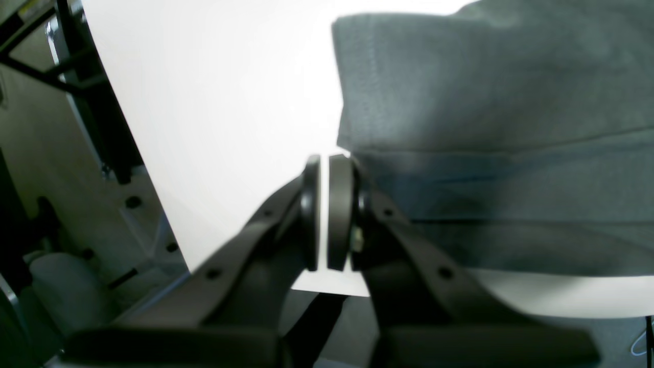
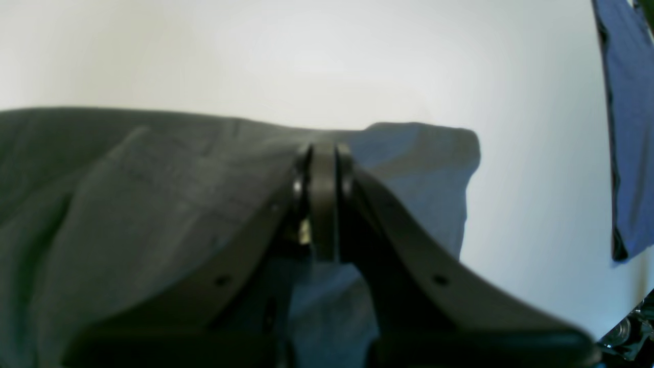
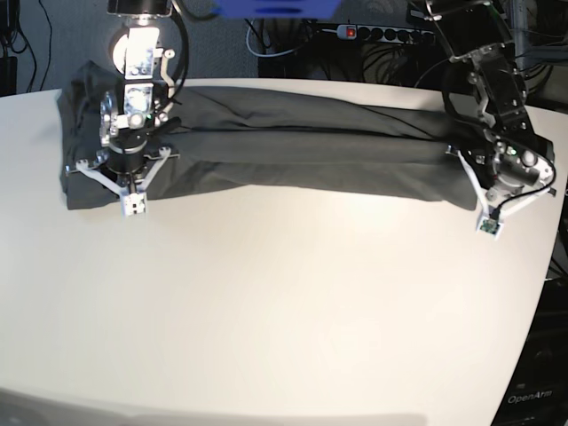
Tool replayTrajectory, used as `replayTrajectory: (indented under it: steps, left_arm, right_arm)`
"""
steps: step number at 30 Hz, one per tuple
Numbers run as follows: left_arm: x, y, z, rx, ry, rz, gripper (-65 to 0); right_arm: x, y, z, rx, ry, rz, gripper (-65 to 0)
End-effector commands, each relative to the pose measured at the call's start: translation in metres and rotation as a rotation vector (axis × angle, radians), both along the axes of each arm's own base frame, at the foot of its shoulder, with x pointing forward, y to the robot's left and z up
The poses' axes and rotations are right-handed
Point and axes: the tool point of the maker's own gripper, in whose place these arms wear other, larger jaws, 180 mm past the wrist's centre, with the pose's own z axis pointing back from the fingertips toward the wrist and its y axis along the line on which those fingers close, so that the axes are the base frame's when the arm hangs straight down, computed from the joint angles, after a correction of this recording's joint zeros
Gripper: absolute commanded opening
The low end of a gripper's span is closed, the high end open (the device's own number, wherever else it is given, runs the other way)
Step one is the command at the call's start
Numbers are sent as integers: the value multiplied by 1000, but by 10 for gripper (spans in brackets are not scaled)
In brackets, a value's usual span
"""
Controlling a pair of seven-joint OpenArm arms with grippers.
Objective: Fold the T-shirt properly
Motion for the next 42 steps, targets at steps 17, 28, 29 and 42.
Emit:
replayTrajectory:
  steps: [17,28,29,42]
  left_arm:
    - [10,-6,11,12,-38,-31,-628]
    - [2,-5,9,27,14,-19,-628]
    - [2,-5,9,27,14,-19,-628]
    - [-7,-10,-33,-43,117,-17,-628]
  right_arm:
    - [0,-7,24,-169,-19,23,-644]
    - [-26,-5,29,-176,17,13,-644]
    - [-27,-5,28,-175,20,13,-644]
    - [-35,10,14,-156,62,55,-647]
